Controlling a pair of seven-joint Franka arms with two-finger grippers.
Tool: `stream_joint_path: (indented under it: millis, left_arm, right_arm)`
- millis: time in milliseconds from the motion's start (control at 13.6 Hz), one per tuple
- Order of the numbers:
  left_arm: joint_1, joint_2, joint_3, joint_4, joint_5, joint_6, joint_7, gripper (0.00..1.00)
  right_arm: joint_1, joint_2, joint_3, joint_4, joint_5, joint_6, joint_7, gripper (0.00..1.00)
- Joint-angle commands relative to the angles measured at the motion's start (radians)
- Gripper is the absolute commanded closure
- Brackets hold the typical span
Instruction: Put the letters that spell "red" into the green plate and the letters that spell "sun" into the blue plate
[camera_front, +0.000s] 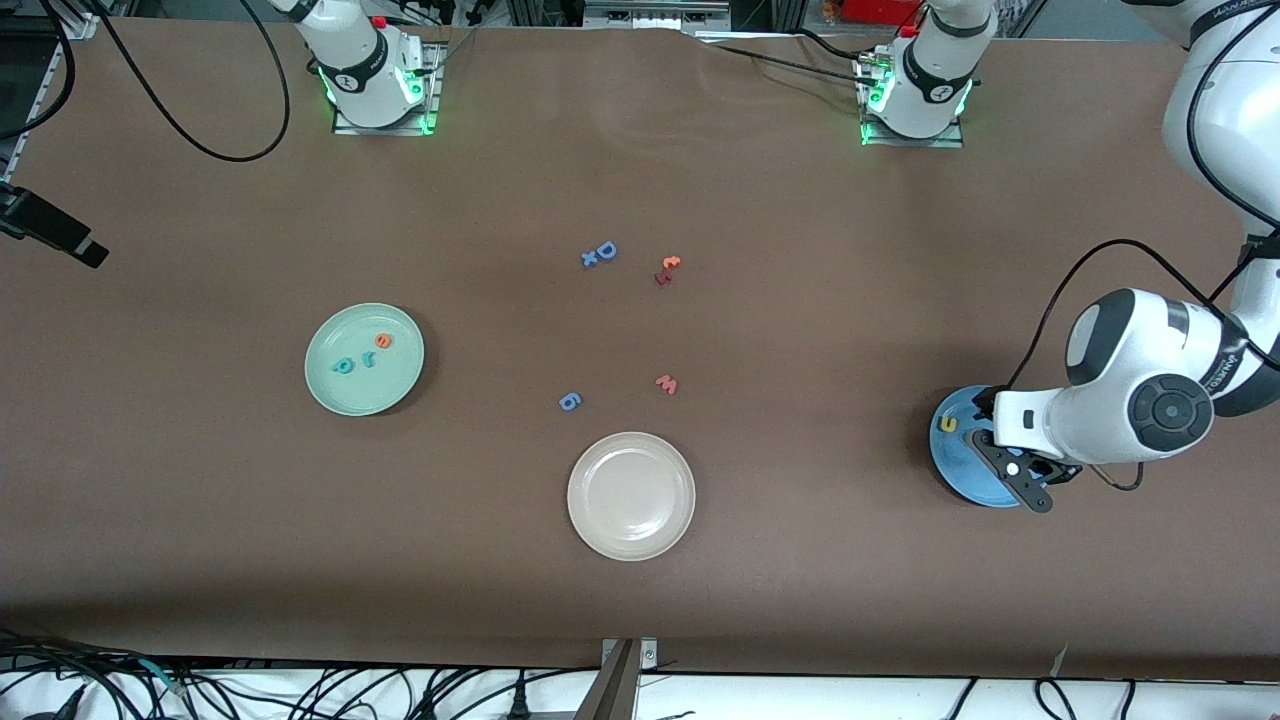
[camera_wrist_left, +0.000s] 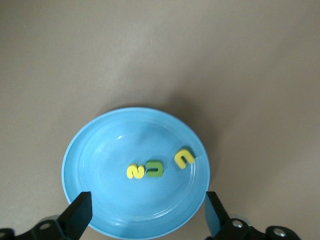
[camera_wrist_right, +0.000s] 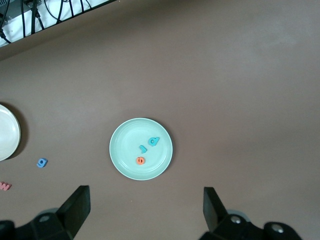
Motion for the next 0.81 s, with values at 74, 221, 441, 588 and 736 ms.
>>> stream_joint_path:
  millis: [74, 221, 441, 588, 736]
  left_arm:
    - [-0.084, 0.005, 0.010, 0.099, -0.054, -0.095, -0.102, 0.00]
    - [-0.093, 0.002, 0.009, 0.107, -0.057, -0.132, -0.180, 0.00]
    - [-0.122, -0.001, 0.007, 0.162, -0.063, -0.201, -0.197, 0.00]
    - [-0.148, -0.024, 0.016, 0.170, -0.080, -0.215, -0.209, 0.00]
    - [-0.247, -0.105, 0.172, 0.155, -0.207, -0.212, -0.208, 0.00]
  right_arm:
    - [-0.005, -0.030, 0.001, -0.026, -0.002, 0.000, -0.001, 0.00]
    - [-0.004, -0.030, 0.003, -0.026, -0.001, -0.001, -0.001, 0.00]
    - [-0.004, -0.034, 0.004, -0.026, -0.001, -0.001, -0.002, 0.00]
    - [-0.004, -0.039, 0.004, -0.026, -0.001, -0.001, -0.002, 0.00]
    - [-0.004, -0.039, 0.006, -0.026, -0.001, -0.001, -0.004, 0.00]
